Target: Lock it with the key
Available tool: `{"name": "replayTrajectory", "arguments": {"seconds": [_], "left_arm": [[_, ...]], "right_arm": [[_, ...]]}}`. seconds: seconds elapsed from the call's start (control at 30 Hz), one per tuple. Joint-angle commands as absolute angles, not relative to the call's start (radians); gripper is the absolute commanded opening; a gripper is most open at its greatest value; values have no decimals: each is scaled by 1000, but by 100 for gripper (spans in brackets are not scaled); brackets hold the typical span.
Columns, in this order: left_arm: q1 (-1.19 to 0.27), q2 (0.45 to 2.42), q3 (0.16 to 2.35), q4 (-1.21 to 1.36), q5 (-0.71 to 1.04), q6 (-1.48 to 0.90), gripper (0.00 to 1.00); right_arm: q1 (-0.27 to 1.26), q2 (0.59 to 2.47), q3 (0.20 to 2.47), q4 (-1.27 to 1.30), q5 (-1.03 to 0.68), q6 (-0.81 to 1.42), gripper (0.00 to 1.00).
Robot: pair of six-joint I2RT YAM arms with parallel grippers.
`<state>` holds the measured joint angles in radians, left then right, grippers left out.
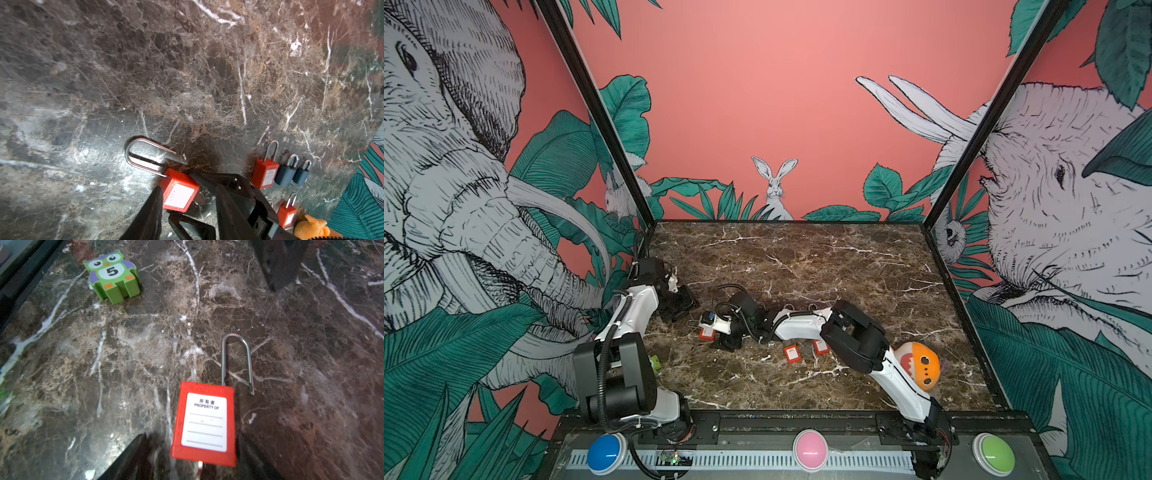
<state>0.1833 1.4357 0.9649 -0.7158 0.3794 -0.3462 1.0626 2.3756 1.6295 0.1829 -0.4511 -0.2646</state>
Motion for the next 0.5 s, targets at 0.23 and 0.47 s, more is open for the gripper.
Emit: {"name": "replayTrajectory", "arguments": {"seconds": [0.23,0.47], "left_arm": [[195,1307,967,-719,262,-347,44],[195,1229,923,-641,218,-337,51]], "right_arm": [[1069,2451,1716,154,-437,-269,62],[1069,2442,1705,164,-447,-276,48]]}}
